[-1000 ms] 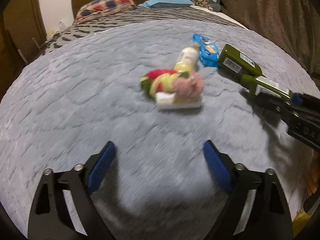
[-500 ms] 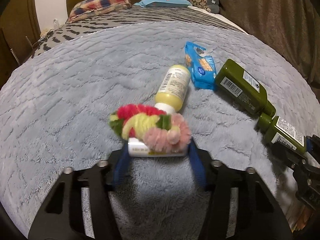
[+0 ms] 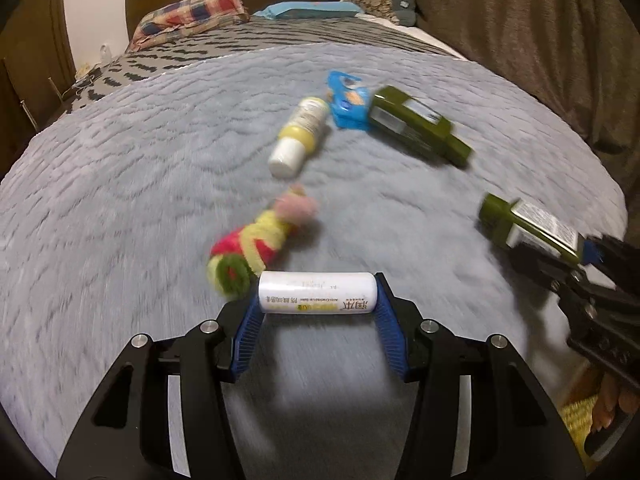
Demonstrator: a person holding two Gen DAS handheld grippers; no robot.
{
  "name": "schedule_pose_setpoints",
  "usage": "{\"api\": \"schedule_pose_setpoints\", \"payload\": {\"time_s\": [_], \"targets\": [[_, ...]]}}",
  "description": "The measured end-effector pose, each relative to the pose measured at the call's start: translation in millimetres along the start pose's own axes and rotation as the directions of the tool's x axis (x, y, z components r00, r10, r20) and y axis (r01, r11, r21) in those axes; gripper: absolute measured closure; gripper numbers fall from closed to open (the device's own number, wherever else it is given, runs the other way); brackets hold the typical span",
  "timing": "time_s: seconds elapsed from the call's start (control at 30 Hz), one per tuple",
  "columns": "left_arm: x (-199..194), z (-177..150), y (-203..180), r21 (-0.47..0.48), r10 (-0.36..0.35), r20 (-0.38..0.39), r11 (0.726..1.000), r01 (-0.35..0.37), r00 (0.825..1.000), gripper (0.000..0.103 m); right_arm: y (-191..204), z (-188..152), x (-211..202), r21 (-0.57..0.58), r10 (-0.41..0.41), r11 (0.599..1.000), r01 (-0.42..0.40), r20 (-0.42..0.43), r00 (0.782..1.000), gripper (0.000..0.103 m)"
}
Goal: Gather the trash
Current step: 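Grasp the white tube with the left tool while the right tool grasps the green bottle, then carry white tube and green bottle below the bed edge and open both tools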
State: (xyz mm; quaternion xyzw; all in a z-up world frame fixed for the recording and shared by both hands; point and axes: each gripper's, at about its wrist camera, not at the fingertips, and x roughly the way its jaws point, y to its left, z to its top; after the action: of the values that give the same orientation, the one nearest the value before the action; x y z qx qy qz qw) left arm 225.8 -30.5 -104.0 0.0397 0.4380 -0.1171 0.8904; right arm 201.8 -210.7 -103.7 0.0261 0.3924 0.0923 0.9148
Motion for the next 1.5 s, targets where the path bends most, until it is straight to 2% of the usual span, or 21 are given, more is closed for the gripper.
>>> {"api": "schedule_pose_setpoints", "payload": {"time_s": [0.17,0.37,0.73,1.03,1.23,1.5], "targets": [[-37,-33,-12,-0.009,-0.028,0.033,1.000,0.028,0.999,0.053,6,-26,-28,-0.007,0.003,1.000,-0.002,0.010,1.000,0.057],[-80,-73,-25,-0.007,-0.026,0.090,1.000,0.027,0.996,0.053,14,-59,-62,-0.025,0.008,1.000,-0.007,0.030,1.000,0.057],[-113,-149,-41,0.004,-0.056,0.080,0.998,0.055,0.995,0.053,19,-131,-100,-0.024,0.036,0.999,-0.036,0.011,0.999,0.057],[-97,-195,-45,-0.022,-0.081,0.008,0.996,0.082,0.997,0.053,14,-183,-93,0.007,0.053,0.999,-0.053,-0.079,0.995,0.057],[-66,-221,-55,-0.017,-0.076,-0.068,0.997,0.075,0.995,0.053,12,-216,-60,0.034,0.069,0.997,-0.064,-0.194,0.979,0.057],[-15,-247,-65,-0.013,-0.098,-0.217,0.995,0.097,0.971,0.053,9,-239,-22,0.055,0.060,0.997,-0.046,-0.297,0.953,0.057]]}}
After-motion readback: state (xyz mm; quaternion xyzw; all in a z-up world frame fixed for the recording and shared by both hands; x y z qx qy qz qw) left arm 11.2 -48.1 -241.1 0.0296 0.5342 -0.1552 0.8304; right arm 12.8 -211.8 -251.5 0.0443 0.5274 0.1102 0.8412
